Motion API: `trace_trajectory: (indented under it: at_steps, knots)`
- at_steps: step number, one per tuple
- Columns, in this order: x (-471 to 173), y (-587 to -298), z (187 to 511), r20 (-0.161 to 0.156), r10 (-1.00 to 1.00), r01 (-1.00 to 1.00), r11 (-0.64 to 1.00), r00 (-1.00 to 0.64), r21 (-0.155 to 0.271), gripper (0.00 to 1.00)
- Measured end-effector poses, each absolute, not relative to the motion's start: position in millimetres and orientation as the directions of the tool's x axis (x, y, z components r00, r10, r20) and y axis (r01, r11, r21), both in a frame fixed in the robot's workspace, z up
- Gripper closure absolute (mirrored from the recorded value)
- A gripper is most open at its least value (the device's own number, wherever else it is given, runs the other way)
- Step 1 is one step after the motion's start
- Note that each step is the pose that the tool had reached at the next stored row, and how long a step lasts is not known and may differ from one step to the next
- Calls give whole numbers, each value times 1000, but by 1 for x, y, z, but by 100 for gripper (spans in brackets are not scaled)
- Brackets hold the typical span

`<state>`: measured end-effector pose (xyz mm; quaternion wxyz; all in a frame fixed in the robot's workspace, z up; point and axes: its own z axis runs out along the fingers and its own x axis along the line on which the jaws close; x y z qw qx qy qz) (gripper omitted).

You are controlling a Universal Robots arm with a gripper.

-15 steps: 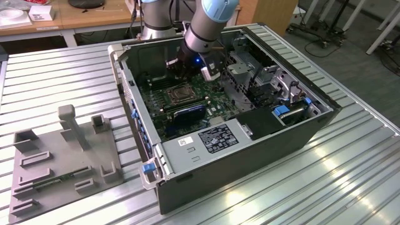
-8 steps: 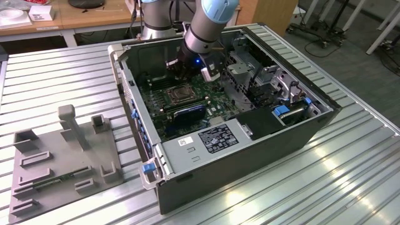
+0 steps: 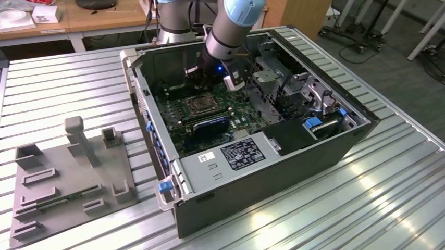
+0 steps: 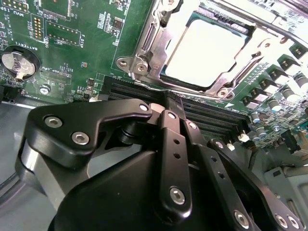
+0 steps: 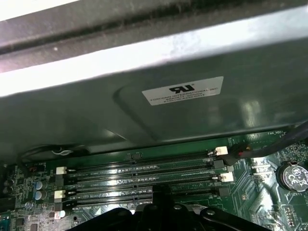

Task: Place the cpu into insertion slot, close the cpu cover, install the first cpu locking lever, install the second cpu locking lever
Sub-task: 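Install the first cpu locking lever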

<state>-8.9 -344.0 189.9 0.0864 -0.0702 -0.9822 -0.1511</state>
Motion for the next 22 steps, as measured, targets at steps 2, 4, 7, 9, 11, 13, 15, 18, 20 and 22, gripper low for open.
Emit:
trace_trajectory:
  at_steps: [2, 4, 7, 9, 11, 13, 15, 18, 20, 22]
  knots:
    - [-9, -344, 189, 191, 112, 164, 944, -975, 285, 89]
    - [-9, -344, 189, 191, 112, 164, 945, -975, 285, 89]
    - [-9, -344, 188, 191, 112, 164, 944, -975, 285, 89]
    - [-9, -344, 188, 191, 112, 164, 945, -975, 285, 89]
    - [-9, -344, 188, 191, 112, 164, 945, -975, 285, 89]
    - [-9, -344, 188, 191, 112, 164, 944, -975, 285, 89]
    - [-9, -344, 188, 191, 112, 164, 944, -975, 285, 89]
    - [-9, -344, 188, 191, 112, 164, 944, -975, 285, 89]
    - [-9, -344, 188, 191, 112, 164, 944, -975, 285, 89]
    - [-9, -344, 189, 191, 112, 164, 944, -975, 285, 89]
